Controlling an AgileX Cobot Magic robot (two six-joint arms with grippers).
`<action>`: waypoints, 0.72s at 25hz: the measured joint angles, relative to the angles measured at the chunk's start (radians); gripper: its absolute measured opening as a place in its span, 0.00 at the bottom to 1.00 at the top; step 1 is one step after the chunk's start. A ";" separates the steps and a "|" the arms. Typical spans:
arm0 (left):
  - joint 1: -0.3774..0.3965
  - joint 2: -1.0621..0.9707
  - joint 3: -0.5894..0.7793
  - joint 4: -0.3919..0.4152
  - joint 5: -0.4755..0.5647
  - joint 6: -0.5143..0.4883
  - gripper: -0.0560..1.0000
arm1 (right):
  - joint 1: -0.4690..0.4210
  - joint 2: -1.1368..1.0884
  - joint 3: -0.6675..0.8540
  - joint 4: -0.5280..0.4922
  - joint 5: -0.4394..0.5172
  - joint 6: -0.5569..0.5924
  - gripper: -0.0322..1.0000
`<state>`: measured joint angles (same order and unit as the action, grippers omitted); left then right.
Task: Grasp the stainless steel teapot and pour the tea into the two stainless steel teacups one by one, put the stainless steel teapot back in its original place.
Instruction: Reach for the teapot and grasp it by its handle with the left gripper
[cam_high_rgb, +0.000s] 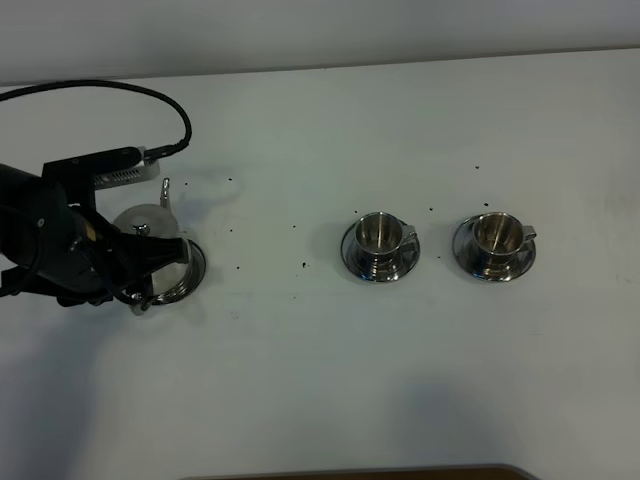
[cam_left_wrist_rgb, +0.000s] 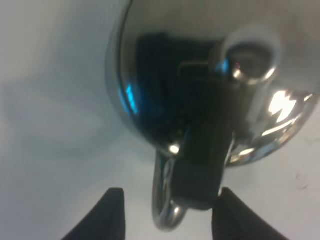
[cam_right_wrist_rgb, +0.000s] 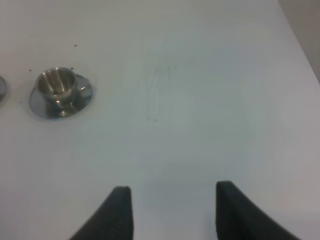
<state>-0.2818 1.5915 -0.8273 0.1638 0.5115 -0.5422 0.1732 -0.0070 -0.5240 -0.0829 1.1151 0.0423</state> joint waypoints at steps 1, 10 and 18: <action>0.000 0.000 -0.005 0.000 0.006 0.000 0.49 | 0.000 0.000 0.000 0.000 0.000 0.000 0.40; 0.036 0.005 -0.009 -0.002 0.037 0.025 0.49 | 0.000 0.000 0.000 0.000 0.000 0.001 0.40; 0.039 0.045 -0.009 -0.006 0.012 0.069 0.49 | 0.000 0.000 0.000 0.000 0.000 0.001 0.40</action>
<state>-0.2433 1.6363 -0.8367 0.1579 0.5237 -0.4727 0.1732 -0.0070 -0.5240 -0.0829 1.1151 0.0433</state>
